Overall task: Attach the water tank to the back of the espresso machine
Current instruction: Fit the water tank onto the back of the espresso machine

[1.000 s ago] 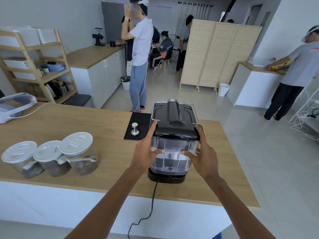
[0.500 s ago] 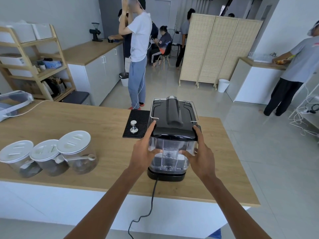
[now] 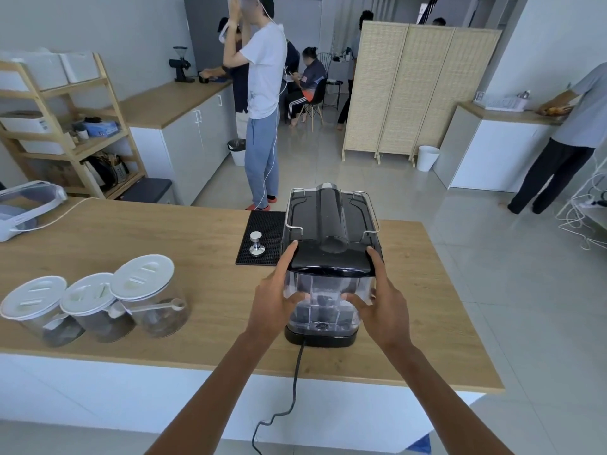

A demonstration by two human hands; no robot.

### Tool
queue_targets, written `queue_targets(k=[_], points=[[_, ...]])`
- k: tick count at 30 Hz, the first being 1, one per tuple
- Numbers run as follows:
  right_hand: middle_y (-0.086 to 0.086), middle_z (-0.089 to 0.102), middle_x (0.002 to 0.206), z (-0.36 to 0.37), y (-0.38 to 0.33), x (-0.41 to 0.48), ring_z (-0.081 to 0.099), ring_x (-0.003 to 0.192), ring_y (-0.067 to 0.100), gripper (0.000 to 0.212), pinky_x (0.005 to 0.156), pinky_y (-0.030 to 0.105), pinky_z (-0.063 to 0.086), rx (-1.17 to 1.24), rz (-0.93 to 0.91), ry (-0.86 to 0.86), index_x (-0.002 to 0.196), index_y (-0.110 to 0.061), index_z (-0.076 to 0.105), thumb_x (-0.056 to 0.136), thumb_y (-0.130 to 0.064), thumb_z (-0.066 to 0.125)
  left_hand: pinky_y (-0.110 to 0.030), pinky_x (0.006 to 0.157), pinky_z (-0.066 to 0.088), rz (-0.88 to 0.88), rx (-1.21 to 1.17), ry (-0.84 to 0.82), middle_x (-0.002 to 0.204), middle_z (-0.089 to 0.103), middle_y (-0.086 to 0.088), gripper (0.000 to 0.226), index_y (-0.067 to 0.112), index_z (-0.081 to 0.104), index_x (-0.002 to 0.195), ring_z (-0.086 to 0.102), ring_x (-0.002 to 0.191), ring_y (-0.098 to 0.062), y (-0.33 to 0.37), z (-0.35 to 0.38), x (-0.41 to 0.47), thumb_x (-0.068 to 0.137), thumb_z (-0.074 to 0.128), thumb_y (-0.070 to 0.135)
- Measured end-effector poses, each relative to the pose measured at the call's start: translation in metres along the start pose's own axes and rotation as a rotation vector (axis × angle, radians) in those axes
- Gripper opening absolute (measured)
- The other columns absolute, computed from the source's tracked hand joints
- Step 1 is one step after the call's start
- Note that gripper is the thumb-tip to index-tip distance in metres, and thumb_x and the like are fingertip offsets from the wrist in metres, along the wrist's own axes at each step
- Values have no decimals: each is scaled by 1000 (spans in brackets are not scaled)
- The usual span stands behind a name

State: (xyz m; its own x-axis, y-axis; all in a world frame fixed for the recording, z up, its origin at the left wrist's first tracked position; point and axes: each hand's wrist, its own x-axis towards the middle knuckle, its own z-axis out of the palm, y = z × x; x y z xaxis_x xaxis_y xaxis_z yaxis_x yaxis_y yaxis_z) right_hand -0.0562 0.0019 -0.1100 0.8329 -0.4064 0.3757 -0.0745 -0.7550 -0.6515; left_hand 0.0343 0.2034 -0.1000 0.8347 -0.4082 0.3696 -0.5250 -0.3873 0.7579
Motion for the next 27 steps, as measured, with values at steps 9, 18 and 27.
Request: queue_targets(k=[9,18,27], points=[[5,65,138,2,-3,-3,63,88,18,96,76,33,58,20,24,1,151,-57,0,79,-67,63,-26,46,22,7,17,-17,56,29,5,102,31,20,158,30,49,-9,-5,0,-3,78,81,19],[10,72,118,0,-3,-5,59,78,13,99,62,17,47,-11,26,13,153,-56,-5,78,-73,57,-23,46,31,34,140,-3,56,30,6,99,35,9,158,29,47,-9,-6,-3,-7,84,75,38],[12,68,129,0,-1,-9,72,86,24,98,60,17,49,-42,19,11,145,-62,-19,80,-73,54,-19,67,42,11,189,-19,89,44,12,104,56,-6,151,41,75,-6,-16,0,-7,82,71,54]])
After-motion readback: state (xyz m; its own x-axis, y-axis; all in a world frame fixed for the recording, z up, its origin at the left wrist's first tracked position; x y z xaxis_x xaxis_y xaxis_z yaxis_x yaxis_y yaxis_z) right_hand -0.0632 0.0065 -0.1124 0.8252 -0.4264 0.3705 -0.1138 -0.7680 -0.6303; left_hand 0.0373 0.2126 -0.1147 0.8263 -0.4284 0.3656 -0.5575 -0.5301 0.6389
